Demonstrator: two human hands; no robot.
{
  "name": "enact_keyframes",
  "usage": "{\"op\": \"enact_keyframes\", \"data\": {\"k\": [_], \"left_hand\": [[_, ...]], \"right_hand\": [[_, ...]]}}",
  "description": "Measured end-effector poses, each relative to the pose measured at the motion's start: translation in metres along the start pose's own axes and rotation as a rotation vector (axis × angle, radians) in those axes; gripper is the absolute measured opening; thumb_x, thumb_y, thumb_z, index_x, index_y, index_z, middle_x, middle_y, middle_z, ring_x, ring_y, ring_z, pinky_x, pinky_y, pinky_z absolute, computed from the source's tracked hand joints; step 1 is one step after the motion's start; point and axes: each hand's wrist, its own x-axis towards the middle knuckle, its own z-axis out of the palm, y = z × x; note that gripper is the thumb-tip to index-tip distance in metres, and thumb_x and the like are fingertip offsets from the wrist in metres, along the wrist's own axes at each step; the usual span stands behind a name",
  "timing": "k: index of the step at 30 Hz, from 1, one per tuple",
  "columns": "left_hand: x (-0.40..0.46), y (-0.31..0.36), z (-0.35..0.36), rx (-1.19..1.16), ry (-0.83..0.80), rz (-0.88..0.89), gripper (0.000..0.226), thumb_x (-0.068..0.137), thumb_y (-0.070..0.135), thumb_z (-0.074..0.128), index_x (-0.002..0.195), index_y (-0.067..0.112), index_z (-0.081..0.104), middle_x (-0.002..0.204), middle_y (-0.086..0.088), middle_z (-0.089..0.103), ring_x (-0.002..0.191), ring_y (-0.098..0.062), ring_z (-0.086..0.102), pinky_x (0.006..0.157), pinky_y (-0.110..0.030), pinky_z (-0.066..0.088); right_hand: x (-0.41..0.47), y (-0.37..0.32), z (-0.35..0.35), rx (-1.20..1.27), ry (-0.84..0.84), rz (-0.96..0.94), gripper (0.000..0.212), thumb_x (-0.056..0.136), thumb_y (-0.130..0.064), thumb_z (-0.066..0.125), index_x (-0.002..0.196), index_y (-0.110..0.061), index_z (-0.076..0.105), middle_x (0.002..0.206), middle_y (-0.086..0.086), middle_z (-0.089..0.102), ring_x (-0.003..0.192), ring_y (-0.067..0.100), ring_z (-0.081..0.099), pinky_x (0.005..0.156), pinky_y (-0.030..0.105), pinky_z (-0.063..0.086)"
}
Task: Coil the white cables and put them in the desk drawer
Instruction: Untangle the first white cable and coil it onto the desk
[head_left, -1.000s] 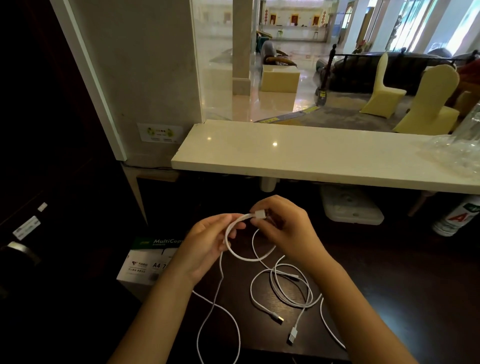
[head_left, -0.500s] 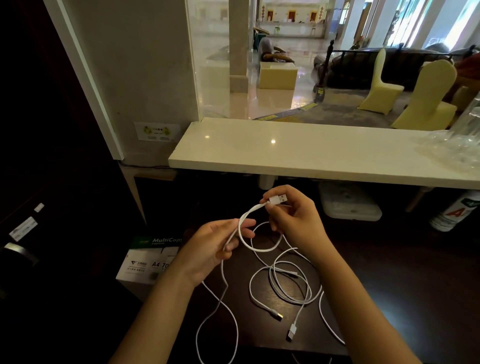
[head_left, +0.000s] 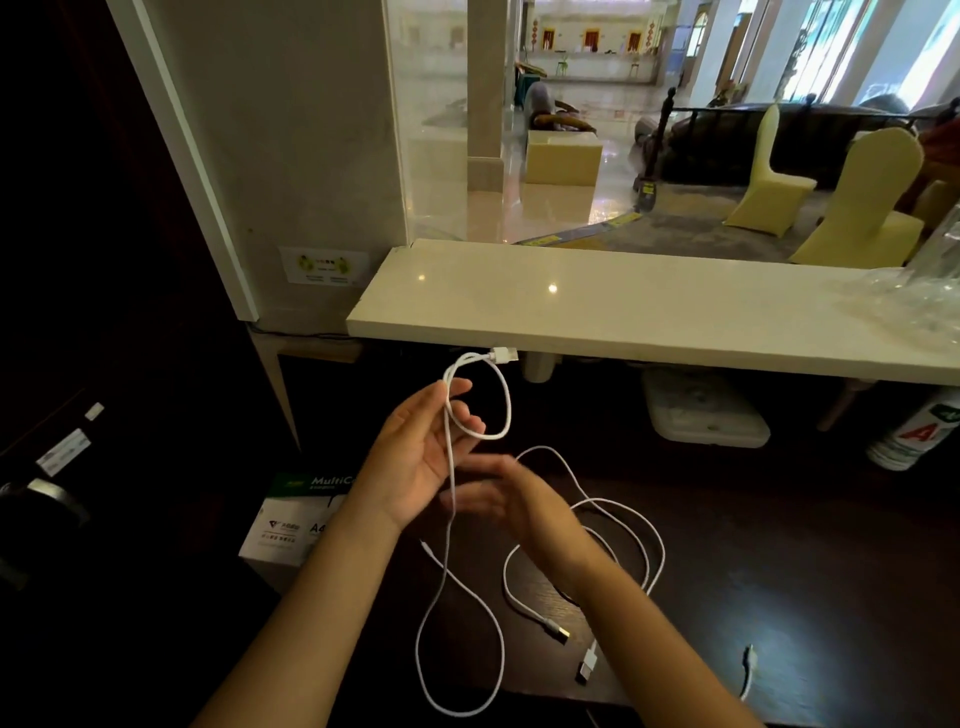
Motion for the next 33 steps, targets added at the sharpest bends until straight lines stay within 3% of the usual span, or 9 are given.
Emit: {"op": "enact_keyframes", "data": {"k": [4, 10, 16, 19, 22, 26, 30, 33], "left_hand": [[0.004, 0.005, -0.005, 0.063, -0.012, 0.103, 0.02, 0.086, 0.028, 0.045, 0.084, 0.013, 0.058, 0.045, 0.006, 0.051, 0.047, -0.004, 0.053, 0.064, -0.022, 0.054], [0.001, 0.012, -0.012, -0.003, 0.015, 0.091, 0.023, 0.087, 0.028, 0.043, 0.084, 0.011, 0.057, 0.042, 0.008, 0.043, 0.041, -0.002, 0.043, 0.043, -0.014, 0.042], [-0.003, 0.022, -0.024, 0.023, 0.064, 0.118, 0.025, 0.091, 0.029, 0.038, 0.08, 0.013, 0.054, 0.04, 0.007, 0.046, 0.037, -0.001, 0.045, 0.039, -0.011, 0.038], [-0.006, 0.027, -0.026, 0.009, 0.077, 0.113, 0.025, 0.084, 0.033, 0.045, 0.076, 0.014, 0.059, 0.041, 0.008, 0.048, 0.035, -0.001, 0.044, 0.036, -0.01, 0.033], [-0.011, 0.032, -0.029, 0.014, 0.021, 0.086, 0.023, 0.065, 0.04, 0.066, 0.067, 0.017, 0.069, 0.042, 0.007, 0.047, 0.029, -0.001, 0.038, 0.034, -0.01, 0.032], [-0.015, 0.027, -0.037, 0.107, -0.037, -0.007, 0.054, 0.044, 0.046, 0.086, 0.078, 0.01, 0.063, 0.044, 0.007, 0.048, 0.03, 0.0, 0.037, 0.034, -0.011, 0.031], [-0.017, 0.013, -0.037, 0.176, 0.039, -0.078, 0.021, 0.072, 0.032, 0.064, 0.073, 0.011, 0.064, 0.045, 0.007, 0.048, 0.036, -0.001, 0.04, 0.038, -0.012, 0.031], [-0.019, 0.002, -0.037, 0.253, 0.07, -0.108, 0.023, 0.091, 0.019, 0.045, 0.078, 0.009, 0.061, 0.047, 0.006, 0.049, 0.04, -0.002, 0.042, 0.041, -0.013, 0.034]], "right_hand": [[-0.003, -0.001, 0.004, -0.212, -0.119, -0.031, 0.027, 0.089, -0.023, 0.042, 0.093, -0.007, 0.064, 0.07, 0.004, 0.056, 0.065, 0.012, 0.057, 0.066, 0.018, 0.047], [-0.007, -0.006, -0.015, -0.389, -0.246, 0.007, 0.018, 0.093, -0.012, 0.048, 0.088, -0.015, 0.065, 0.061, -0.004, 0.049, 0.054, 0.006, 0.049, 0.058, 0.014, 0.042], [-0.008, -0.02, -0.053, -0.353, -0.309, 0.155, 0.017, 0.088, -0.013, 0.055, 0.077, -0.016, 0.067, 0.054, -0.003, 0.054, 0.048, 0.009, 0.054, 0.051, 0.018, 0.047], [-0.002, -0.028, -0.072, -0.439, -0.226, 0.199, 0.02, 0.087, -0.017, 0.06, 0.068, -0.014, 0.065, 0.052, 0.0, 0.055, 0.048, 0.008, 0.055, 0.052, 0.016, 0.047], [0.005, -0.032, -0.085, -0.532, -0.132, 0.217, 0.022, 0.084, -0.022, 0.061, 0.065, -0.012, 0.06, 0.049, -0.001, 0.05, 0.045, 0.007, 0.05, 0.052, 0.016, 0.043], [0.016, -0.043, -0.078, -0.622, 0.108, 0.161, 0.03, 0.087, -0.023, 0.062, 0.06, -0.01, 0.054, 0.048, 0.001, 0.039, 0.037, 0.008, 0.037, 0.04, 0.016, 0.034], [0.034, -0.059, -0.053, -0.611, 0.333, 0.086, 0.028, 0.089, -0.023, 0.059, 0.065, -0.008, 0.057, 0.051, 0.002, 0.035, 0.035, 0.008, 0.034, 0.034, 0.016, 0.031], [0.041, -0.069, -0.03, -0.262, 0.28, 0.112, 0.024, 0.091, -0.007, 0.044, 0.074, -0.007, 0.062, 0.055, 0.001, 0.034, 0.043, 0.009, 0.03, 0.037, 0.017, 0.03]]}}
